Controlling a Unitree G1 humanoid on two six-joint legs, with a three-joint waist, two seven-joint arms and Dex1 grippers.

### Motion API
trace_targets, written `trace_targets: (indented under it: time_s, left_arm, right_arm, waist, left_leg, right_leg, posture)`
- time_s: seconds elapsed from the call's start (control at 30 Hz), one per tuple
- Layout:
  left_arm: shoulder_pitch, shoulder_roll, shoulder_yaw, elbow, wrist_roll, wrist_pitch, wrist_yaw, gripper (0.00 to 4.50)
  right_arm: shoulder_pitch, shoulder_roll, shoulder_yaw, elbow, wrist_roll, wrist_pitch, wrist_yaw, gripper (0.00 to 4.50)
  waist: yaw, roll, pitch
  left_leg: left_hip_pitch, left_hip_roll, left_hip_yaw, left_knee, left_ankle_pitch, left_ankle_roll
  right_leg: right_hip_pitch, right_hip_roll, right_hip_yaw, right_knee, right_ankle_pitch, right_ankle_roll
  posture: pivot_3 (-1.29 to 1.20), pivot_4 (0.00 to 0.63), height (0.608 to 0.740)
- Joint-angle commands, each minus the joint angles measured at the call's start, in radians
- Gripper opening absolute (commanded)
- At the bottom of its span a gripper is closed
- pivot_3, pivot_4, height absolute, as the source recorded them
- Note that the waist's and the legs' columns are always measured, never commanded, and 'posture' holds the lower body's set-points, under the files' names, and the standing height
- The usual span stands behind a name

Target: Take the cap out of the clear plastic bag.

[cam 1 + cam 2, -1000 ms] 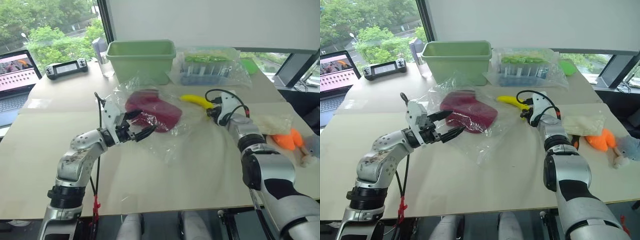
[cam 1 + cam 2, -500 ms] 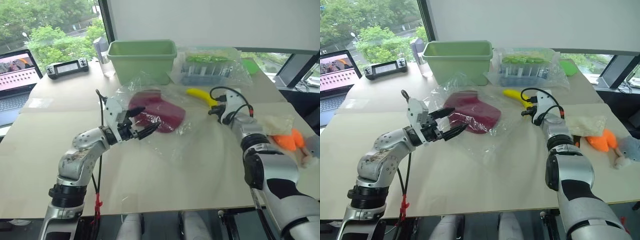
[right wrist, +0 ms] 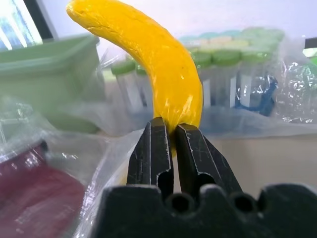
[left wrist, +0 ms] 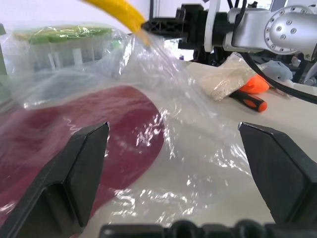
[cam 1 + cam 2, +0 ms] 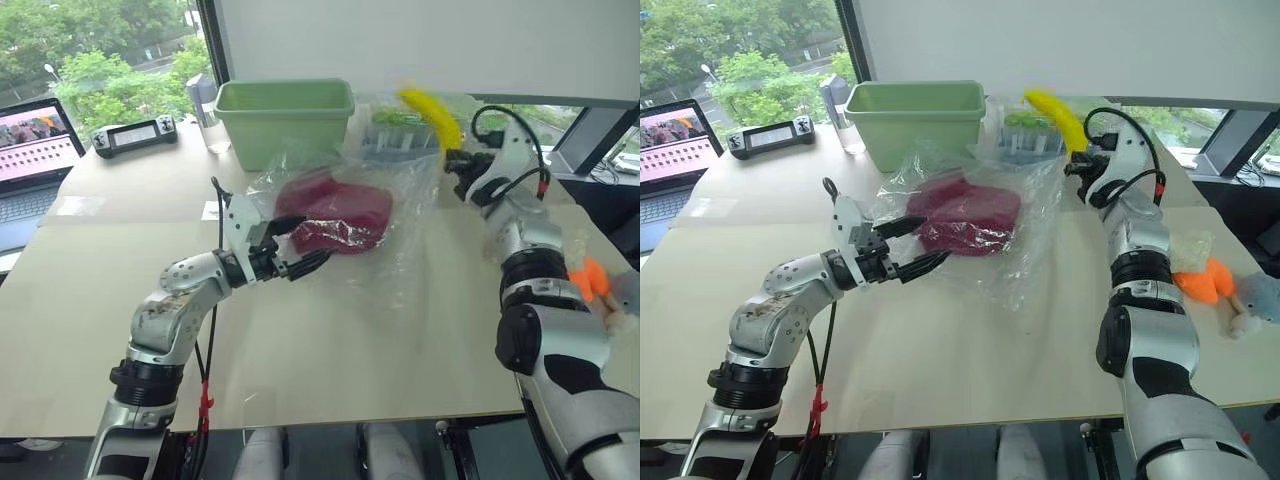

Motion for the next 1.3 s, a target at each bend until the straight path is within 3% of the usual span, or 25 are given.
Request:
trace_targets:
  time_s: [0.03,0.2,0.5,0.77,0.87,1.03,1.17,1.3]
  left_arm:
    - [-0.028,0.003,-0.007,-0.009,0.000,-0.020,-0.025,4.50]
    - [-0.033,0.011,-0.012,-0.010,0.001,-0.013,-0.046,4.50]
    - [-0.034,0.014,-0.012,0.003,0.001,-0.013,-0.057,4.50]
    - [-0.050,0.009,-0.025,0.034,0.003,-0.018,-0.088,4.50]
    - [-0.057,0.010,-0.030,0.045,0.005,-0.021,-0.101,4.50]
    - [-0.057,0.010,-0.039,0.053,0.005,-0.021,-0.120,4.50]
    - [-0.067,0.003,-0.053,0.065,0.010,-0.023,-0.134,4.50]
    - [-0.077,0.001,-0.055,0.078,0.014,-0.024,-0.148,4.50]
  right_arm:
    - [0.054,0.027,-0.018,-0.241,0.115,0.172,0.018,0.01]
    - [0.264,0.057,0.069,-0.653,0.134,0.441,-0.077,0.01]
    - [0.541,0.159,0.116,-1.205,0.256,0.810,-0.236,0.01]
    - [0.615,0.305,0.129,-1.408,0.368,1.038,-0.341,0.01]
    - [0.646,0.229,0.140,-1.412,0.330,1.061,-0.336,0.01]
    - [0.753,-0.052,0.221,-1.424,0.247,1.025,-0.242,0.01]
    - [0.748,-0.111,0.228,-1.458,0.304,1.045,-0.155,1.54]
    - [0.717,-0.201,0.194,-1.501,0.346,1.099,-0.089,2.72]
  waist:
    - [0.000,0.000,0.000]
    - [0.005,0.000,0.000]
    - [0.007,0.000,0.000]
    - [0.009,0.000,0.000]
    - [0.014,0.000,0.000]
    - [0.032,0.000,0.000]
    - [0.024,0.000,0.000]
    - [0.028,0.000,0.000]
  left_leg:
    - [0.000,0.000,0.000,0.000,0.000,0.000]
    - [0.000,0.000,0.000,0.000,0.000,0.000]
    - [-0.001,0.001,0.000,0.000,0.000,0.000]
    - [-0.001,0.002,0.000,0.001,0.000,0.000]
    - [-0.001,0.002,-0.001,0.001,0.000,0.000]
    - [-0.005,0.001,-0.001,0.000,0.000,0.000]
    - [-0.007,0.001,0.000,0.001,0.000,0.000]
    - [-0.008,0.001,0.000,0.001,0.000,0.000]
  right_leg:
    - [0.000,0.000,0.000,0.000,0.000,0.000]
    - [0.000,0.000,0.000,0.000,0.000,0.000]
    - [-0.001,0.000,0.000,0.000,0.000,0.000]
    - [-0.001,0.001,-0.001,0.000,0.000,0.000]
    - [-0.001,0.001,-0.001,0.000,-0.001,-0.001]
    - [-0.001,0.001,-0.002,-0.007,-0.001,-0.002]
    - [-0.001,0.001,-0.001,-0.012,0.001,0.000]
    - [-0.001,0.001,-0.001,-0.012,0.001,0.001]
  posture:
    - [0.00,0.150,0.740]
    - [0.00,0.150,0.740]
    - [0.00,0.150,0.740]
    - [0.00,0.150,0.740]
    - [0.00,0.150,0.740]
    - [0.00,0.150,0.740]
    - [0.00,0.150,0.740]
    - [0.00,0.150,0.740]
